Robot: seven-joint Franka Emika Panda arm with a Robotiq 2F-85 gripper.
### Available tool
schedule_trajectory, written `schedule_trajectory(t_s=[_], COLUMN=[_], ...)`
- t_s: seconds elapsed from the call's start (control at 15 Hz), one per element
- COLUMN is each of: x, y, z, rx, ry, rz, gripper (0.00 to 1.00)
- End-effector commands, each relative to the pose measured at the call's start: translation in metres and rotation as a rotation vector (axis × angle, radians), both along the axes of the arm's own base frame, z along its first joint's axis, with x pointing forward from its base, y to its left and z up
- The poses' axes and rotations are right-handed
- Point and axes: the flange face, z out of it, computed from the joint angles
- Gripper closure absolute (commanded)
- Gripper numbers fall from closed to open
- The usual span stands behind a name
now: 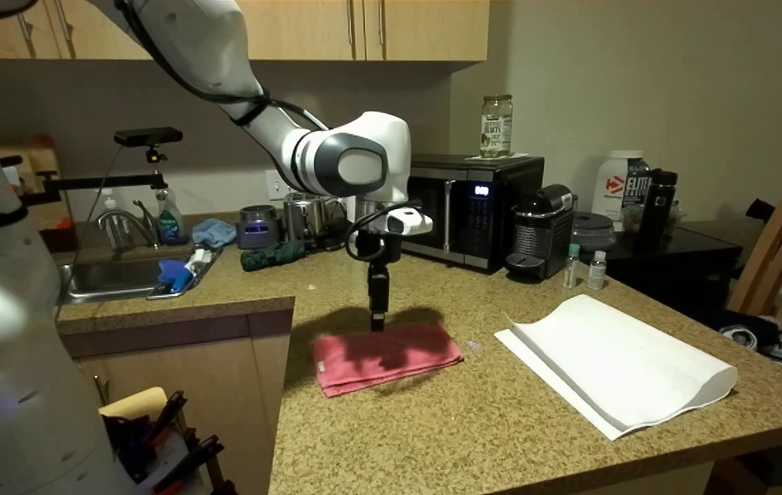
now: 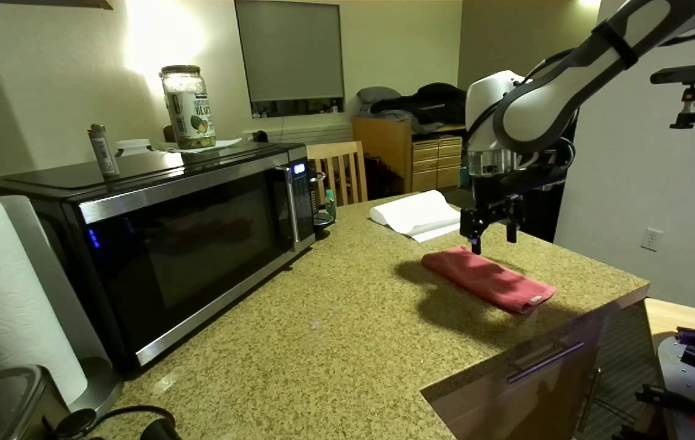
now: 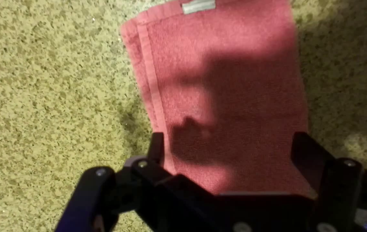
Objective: Fold the cloth
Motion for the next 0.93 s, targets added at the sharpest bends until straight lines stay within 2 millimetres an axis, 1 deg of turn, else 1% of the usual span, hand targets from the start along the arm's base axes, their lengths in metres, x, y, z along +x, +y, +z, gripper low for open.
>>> schedule_trajectory(t_s=[0.0,0.27,0.4,0.67,0.87], x=[0.014,0.021,0.024,0.03,0.036], y=[-0.008,-0.004,-0.003,-0.006,-0.008], z=[-0.018,-0.042,-0.05,-0.057,-0.056], rx=[0.021,0.028,0.03,0.026,0.026], ry=[-0.024,-0.021,-0.022,-0.037,-0.064], rz=[-0.028,-0.028,-0.028,-0.028,-0.037], gripper=[0.0,0.0,0.0,0.0,0.0])
